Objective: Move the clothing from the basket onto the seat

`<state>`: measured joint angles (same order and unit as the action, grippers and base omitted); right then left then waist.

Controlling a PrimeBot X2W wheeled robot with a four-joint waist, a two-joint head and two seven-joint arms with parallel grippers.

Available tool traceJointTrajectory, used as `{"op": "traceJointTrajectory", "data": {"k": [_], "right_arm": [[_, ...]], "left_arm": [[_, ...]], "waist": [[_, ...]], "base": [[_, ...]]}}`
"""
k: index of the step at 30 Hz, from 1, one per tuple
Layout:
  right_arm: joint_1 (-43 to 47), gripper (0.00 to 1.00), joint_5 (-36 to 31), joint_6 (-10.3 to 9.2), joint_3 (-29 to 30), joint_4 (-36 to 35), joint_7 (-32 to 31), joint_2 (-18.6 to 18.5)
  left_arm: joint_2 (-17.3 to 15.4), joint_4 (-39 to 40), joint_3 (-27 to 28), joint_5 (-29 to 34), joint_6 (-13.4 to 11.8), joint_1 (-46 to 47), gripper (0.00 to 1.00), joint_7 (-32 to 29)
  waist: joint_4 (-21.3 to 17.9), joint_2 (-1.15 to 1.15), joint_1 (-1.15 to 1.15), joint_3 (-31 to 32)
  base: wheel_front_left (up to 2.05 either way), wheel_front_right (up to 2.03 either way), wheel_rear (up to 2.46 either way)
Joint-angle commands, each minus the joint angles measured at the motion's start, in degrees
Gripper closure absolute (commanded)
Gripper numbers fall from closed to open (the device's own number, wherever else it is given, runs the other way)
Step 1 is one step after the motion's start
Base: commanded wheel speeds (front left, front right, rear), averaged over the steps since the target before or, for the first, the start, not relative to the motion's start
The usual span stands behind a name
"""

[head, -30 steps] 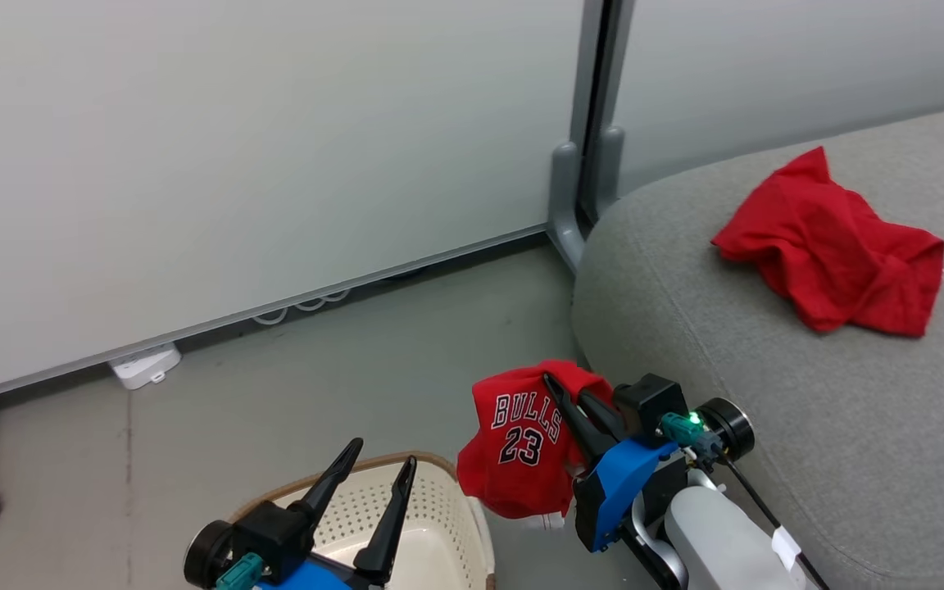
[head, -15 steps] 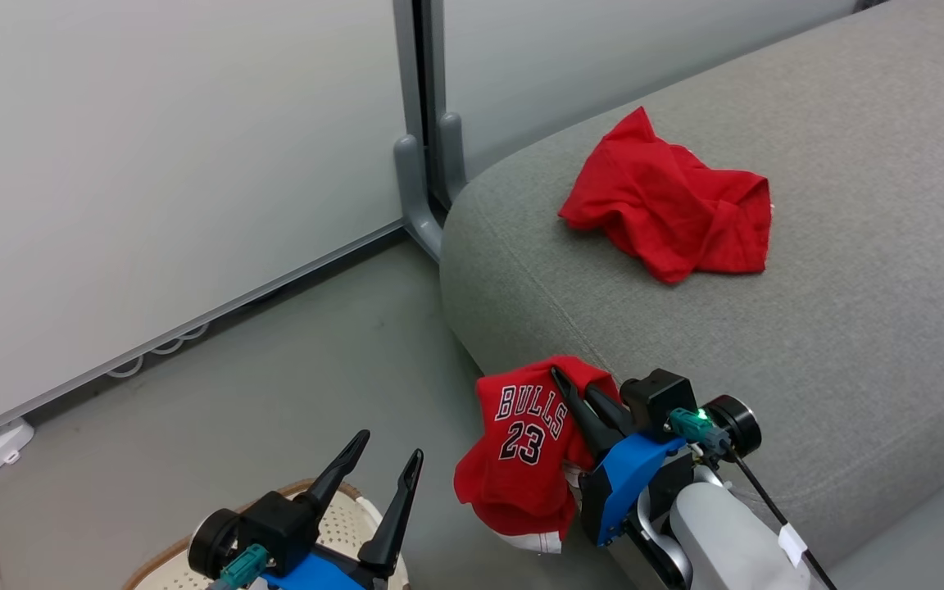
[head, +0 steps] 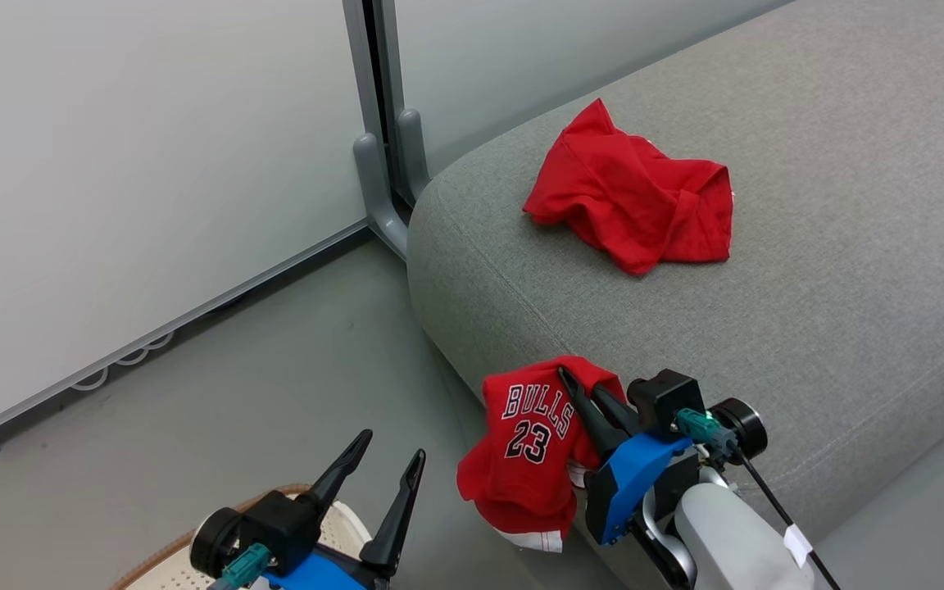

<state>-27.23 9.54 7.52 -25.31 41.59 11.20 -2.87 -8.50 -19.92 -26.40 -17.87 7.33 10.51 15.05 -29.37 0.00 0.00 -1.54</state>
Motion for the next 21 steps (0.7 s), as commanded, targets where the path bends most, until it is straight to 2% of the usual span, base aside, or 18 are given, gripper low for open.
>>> {"op": "traceJointTrajectory", "data": {"k": [1, 5, 9, 13, 15, 17, 21], "right_arm": [[0.00, 1.00, 0.37, -0.05, 0.26, 0.16, 0.38, 0.00], [-2.14, 1.00, -0.41, -0.06, 2.00, 0.97, -0.53, -0.02], [-6.16, 1.00, -1.17, -0.06, 6.57, 2.82, -2.33, 0.00], [-14.50, 1.00, -7.74, -0.06, 15.29, 4.66, -4.25, -0.49], [-18.31, 1.00, -8.47, -0.06, 20.43, 4.68, -5.18, -0.85], [-22.93, 1.00, -8.32, -0.06, 25.23, 4.21, -6.28, -2.07], [-30.00, 1.00, -10.82, -0.07, 32.95, 3.24, -8.77, -7.83]], "left_arm": [[-0.53, -0.22, -0.07, -0.11, 0.19, 0.26, 0.00, 0.19], [-0.57, -0.18, -0.26, -0.12, 0.19, 0.56, 0.00, 0.19], [-0.90, 0.13, -0.32, 0.05, 0.14, 1.22, 0.00, 0.19], [-1.66, 0.80, -1.53, 0.49, 0.14, 3.33, 0.00, 0.19], [-2.07, 1.15, -2.26, 0.53, 0.13, 4.71, 0.00, 0.19], [-2.53, 1.55, -3.37, 0.77, 0.13, 6.42, 0.00, 0.19], [-3.45, 2.70, -5.84, 0.96, 0.13, 10.57, 0.00, 0.19]], "waist": [[0.19, 0.00, 0.00, -0.06], [0.77, 0.00, 0.00, -0.49], [1.49, 0.00, 0.00, -2.14], [3.28, 0.00, 0.00, -5.59], [4.47, 0.00, 0.00, -7.61], [6.04, 0.00, 0.00, -10.21], [9.74, 0.00, 0.00, -15.91]], "base": [[0.00, 0.00, 0.00], [0.00, 0.00, 0.00], [0.00, 0.00, 0.00], [0.00, 0.00, 0.00], [0.00, 0.00, 0.00], [0.00, 0.00, 0.00], [0.00, 0.00, 0.00]]}}
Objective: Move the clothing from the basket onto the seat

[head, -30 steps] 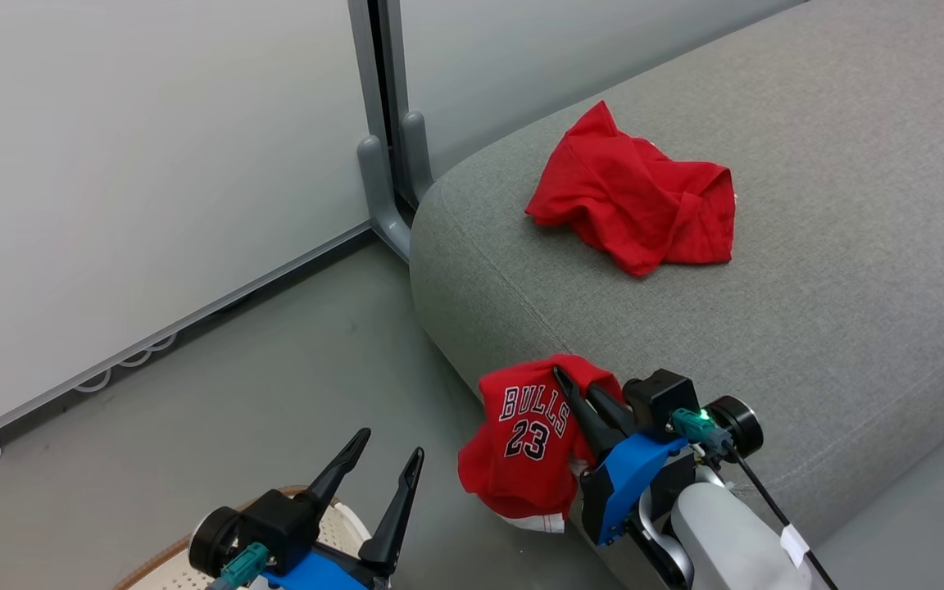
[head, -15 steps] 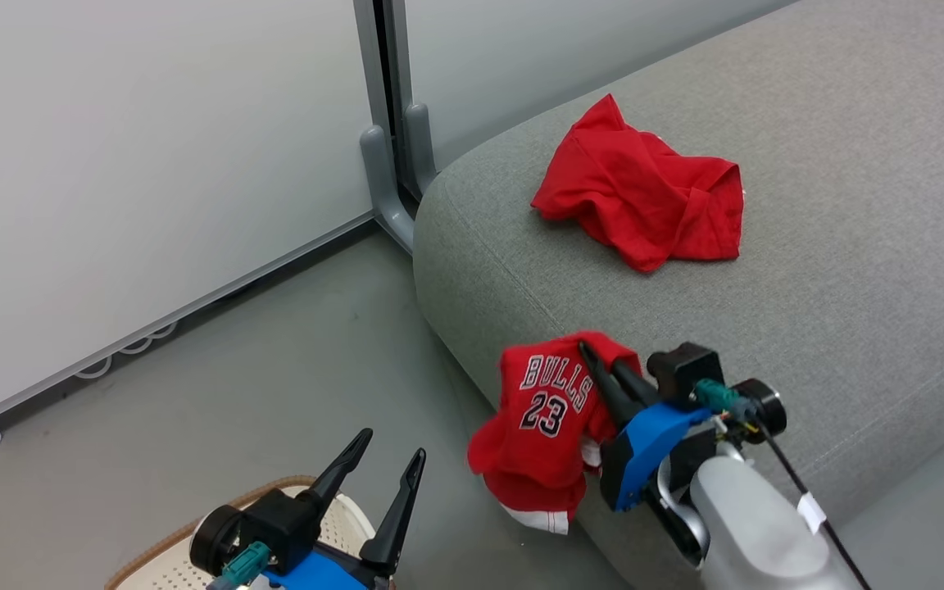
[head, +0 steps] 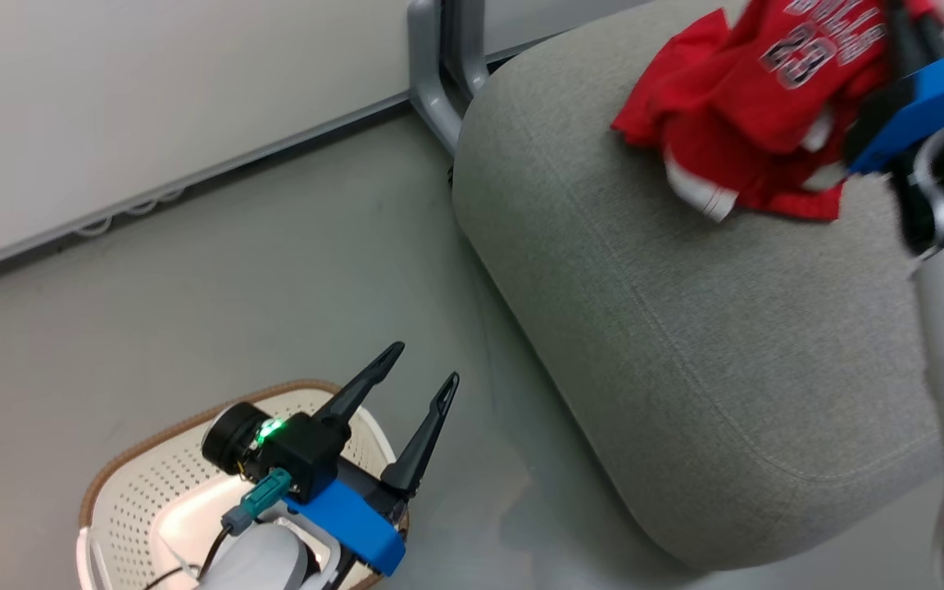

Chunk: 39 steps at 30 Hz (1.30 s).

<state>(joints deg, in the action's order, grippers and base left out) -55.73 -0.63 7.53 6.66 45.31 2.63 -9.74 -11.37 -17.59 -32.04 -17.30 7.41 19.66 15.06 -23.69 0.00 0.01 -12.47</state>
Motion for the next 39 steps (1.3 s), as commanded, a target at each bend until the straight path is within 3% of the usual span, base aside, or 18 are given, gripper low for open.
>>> {"op": "traceJointTrajectory", "data": {"k": [1, 5, 10, 18, 28, 30, 32, 39], "right_arm": [[-3.06, 1.00, -1.01, -0.07, 2.87, -0.94, -0.74, -2.34], [-7.73, 1.00, -2.18, -0.07, 11.28, -3.79, -1.76, -8.13], [-7.63, 1.00, -4.36, -0.06, 20.33, -7.28, -1.67, -11.50], [-3.38, 1.00, -6.15, -0.07, 30.96, -6.69, -0.06, -9.17], [-1.04, 1.00, -9.71, -0.07, 35.68, -5.02, 2.23, -5.12], [-0.76, 0.60, -10.26, -0.07, 35.62, -5.05, 2.47, -4.53], [-0.10, 0.00, -10.70, -0.07, 35.29, -5.13, 2.84, -4.23], [4.56, 0.00, -11.50, -0.07, 32.20, -7.48, 4.42, -3.71]], "left_arm": [[-0.81, 0.81, -0.74, 0.38, 0.05, 2.51, 0.00, 0.18], [-2.10, 2.63, -2.38, 0.77, 0.05, 6.62, 0.00, 0.17], [-3.14, 5.01, -3.12, 1.28, 0.05, 10.70, 0.00, 0.18], [-4.66, 8.86, -2.94, 2.54, 0.06, 14.21, 0.00, 0.18], [-4.62, 8.97, -1.57, 2.59, 0.06, 12.58, 0.00, 0.17], [-4.40, 9.10, -1.37, 2.28, 0.06, 12.39, 0.00, 0.18], [-4.08, 9.12, -1.25, 2.03, 0.06, 12.25, 0.00, 0.18], [-1.95, 7.62, -0.70, 0.51, 0.06, 9.62, 0.00, 0.17]], "waist": [[5.05, 0.00, -0.01, -6.60], [8.43, 0.00, -0.01, -12.79], [11.80, 0.00, -0.01, -19.51], [13.98, 0.00, -0.01, -26.40], [13.14, 0.00, -0.01, -24.98], [12.89, 0.00, -0.01, -24.24], [12.83, 0.00, -0.01, -23.21], [14.16, 0.00, -0.01, -16.11]], "base": [[0.00, 0.00, 0.00], [0.00, 0.00, 0.00], [0.00, 0.00, 0.00], [0.00, 0.00, 0.00], [0.00, 0.00, 0.00], [0.00, 0.00, 0.00], [0.00, 0.00, 0.00], [0.00, 0.00, 0.00]]}}
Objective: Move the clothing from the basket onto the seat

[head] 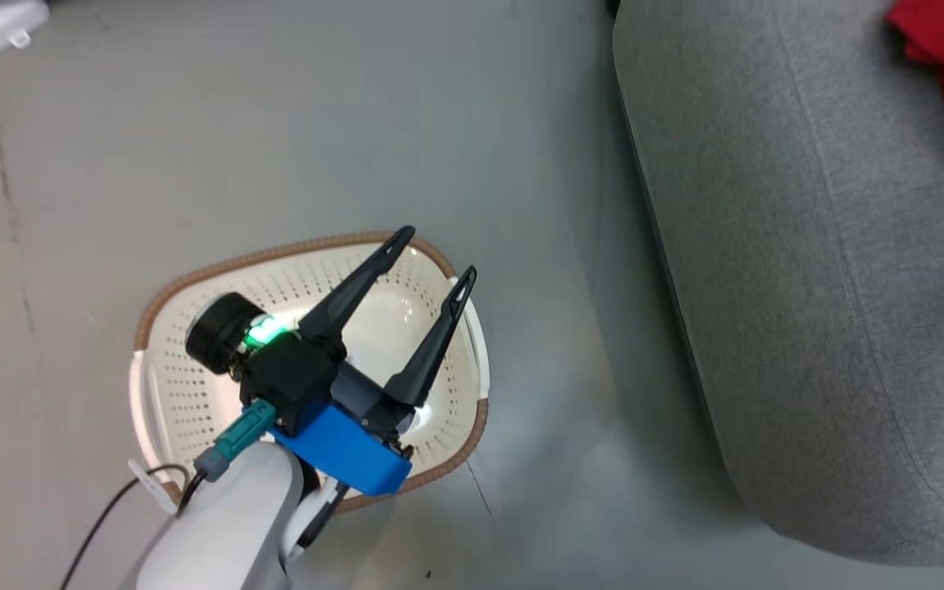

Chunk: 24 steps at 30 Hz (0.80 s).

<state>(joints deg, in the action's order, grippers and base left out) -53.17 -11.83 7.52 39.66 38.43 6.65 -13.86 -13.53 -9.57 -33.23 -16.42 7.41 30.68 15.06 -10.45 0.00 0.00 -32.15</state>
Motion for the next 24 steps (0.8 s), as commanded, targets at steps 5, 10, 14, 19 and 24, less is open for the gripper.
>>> {"op": "traceJointTrajectory", "data": {"k": [5, 10, 14, 19, 24], "right_arm": [[7.89, 0.00, 0.33, -0.06, -5.18, -3.85, 0.46, 1.10], [13.94, 0.00, 2.15, -0.06, -10.03, -8.00, 0.49, 1.81], [21.44, 0.00, 5.09, -0.06, -14.73, -13.55, 0.23, 3.69], [30.98, 0.00, 7.08, -0.06, -20.51, -21.00, -0.99, 6.47], [40.36, 0.00, 8.60, -0.06, -25.66, -25.69, -1.65, 8.21]], "left_arm": [[1.73, -1.70, 1.64, -1.73, 0.06, -5.27, 0.00, 0.17], [2.99, -2.89, 3.92, -2.50, 0.06, -9.08, 0.00, 0.17], [3.97, -4.02, 6.34, -2.45, 0.06, -12.71, 0.00, 0.18], [4.66, -5.31, 10.02, -2.17, 0.06, -17.06, 0.00, 0.17], [5.77, -6.72, 13.79, -2.34, 0.06, -21.43, 0.00, 0.17]], "waist": [[2.52, 0.00, 0.00, 10.99], [4.04, 0.00, 0.00, 16.74], [5.49, 0.00, 0.00, 21.37], [7.06, 0.00, 0.00, 26.00], [8.85, 0.00, 0.00, 29.97]], "base": [[0.00, 0.00, 0.00], [0.00, 0.00, 0.00], [0.00, 0.00, 0.00], [0.00, 0.00, 0.00], [0.00, 0.00, 0.00]]}}
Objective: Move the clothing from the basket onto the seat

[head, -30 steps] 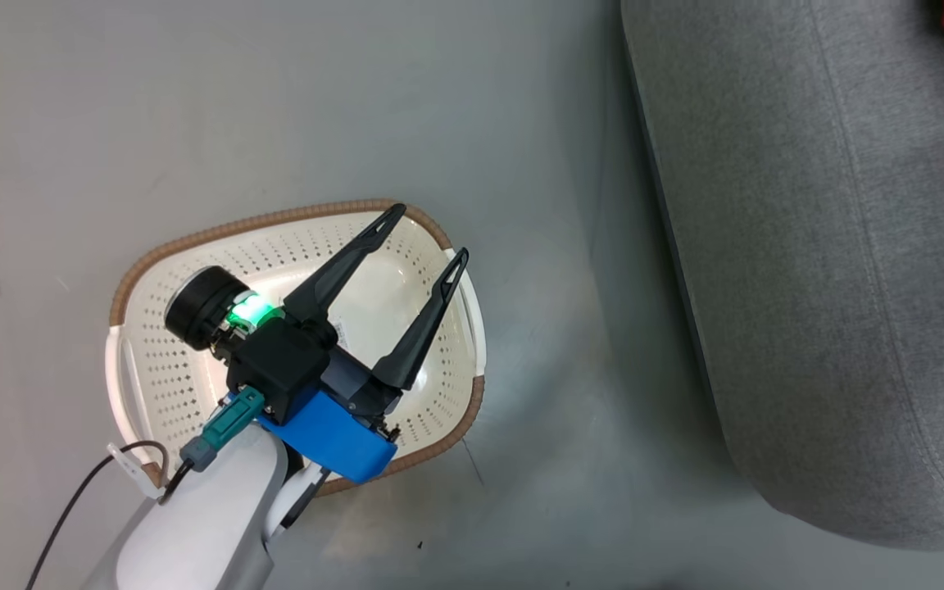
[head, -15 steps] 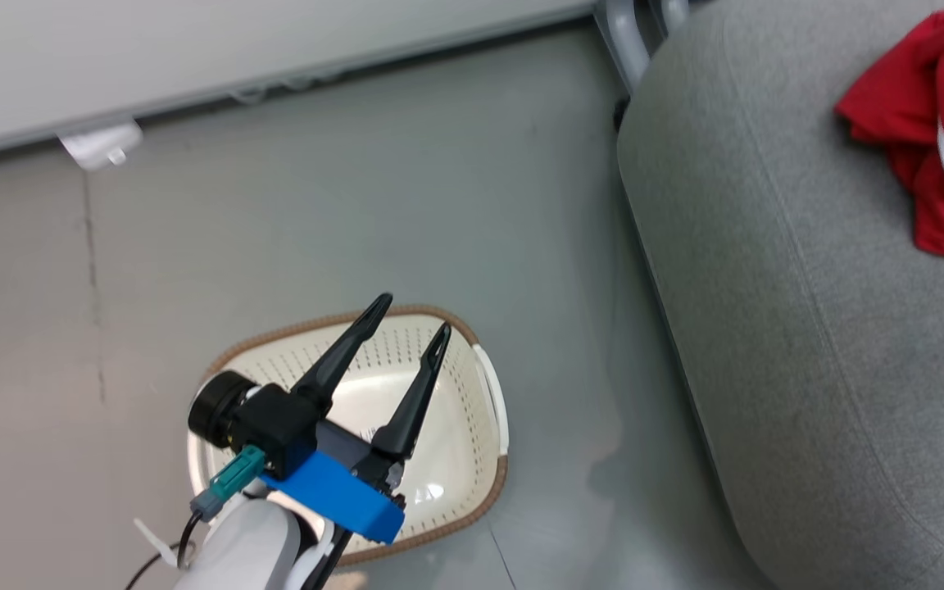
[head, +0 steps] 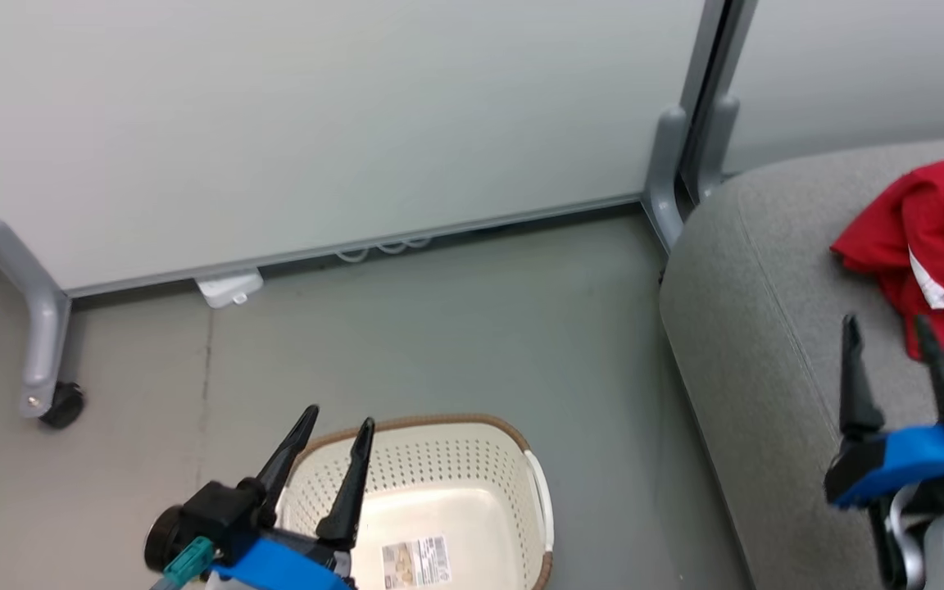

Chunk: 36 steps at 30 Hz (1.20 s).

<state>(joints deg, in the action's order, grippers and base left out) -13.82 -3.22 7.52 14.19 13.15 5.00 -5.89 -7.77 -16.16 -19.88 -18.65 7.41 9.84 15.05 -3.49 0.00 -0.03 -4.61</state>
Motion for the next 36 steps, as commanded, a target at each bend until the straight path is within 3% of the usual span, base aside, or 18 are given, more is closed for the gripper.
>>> {"op": "traceJointTrajectory", "data": {"k": [1, 9, 17, 36], "right_arm": [[2.78, 0.00, 0.18, -0.06, -1.02, -1.15, -0.15, 0.54], [12.59, 0.00, 1.68, -0.06, -6.27, -5.30, 0.25, 2.71], [16.11, 0.00, 2.92, -0.06, -10.22, -5.56, 0.21, 3.08], [16.61, 0.00, 4.57, -0.06, -11.60, -5.18, 0.27, 3.06]], "left_arm": [[0.12, -0.46, 1.05, 0.02, 0.06, -1.43, 0.00, 0.18], [0.90, -1.59, 7.85, 0.95, 0.06, -6.54, 0.00, 0.19], [1.57, -2.42, 13.10, 1.93, 0.06, -9.30, 0.00, 0.18], [1.23, -3.09, 14.20, 2.24, 0.06, -9.22, 0.00, 0.19]], "waist": [[2.29, 0.00, 0.03, 3.07], [4.78, 0.00, 0.03, 6.34], [6.32, 0.00, 0.03, 7.49], [6.98, 0.00, 0.03, 7.59]], "base": [[0.00, 0.00, 0.00], [0.00, 0.00, 0.00], [0.00, 0.00, 0.00], [0.00, 0.00, 0.00]]}}
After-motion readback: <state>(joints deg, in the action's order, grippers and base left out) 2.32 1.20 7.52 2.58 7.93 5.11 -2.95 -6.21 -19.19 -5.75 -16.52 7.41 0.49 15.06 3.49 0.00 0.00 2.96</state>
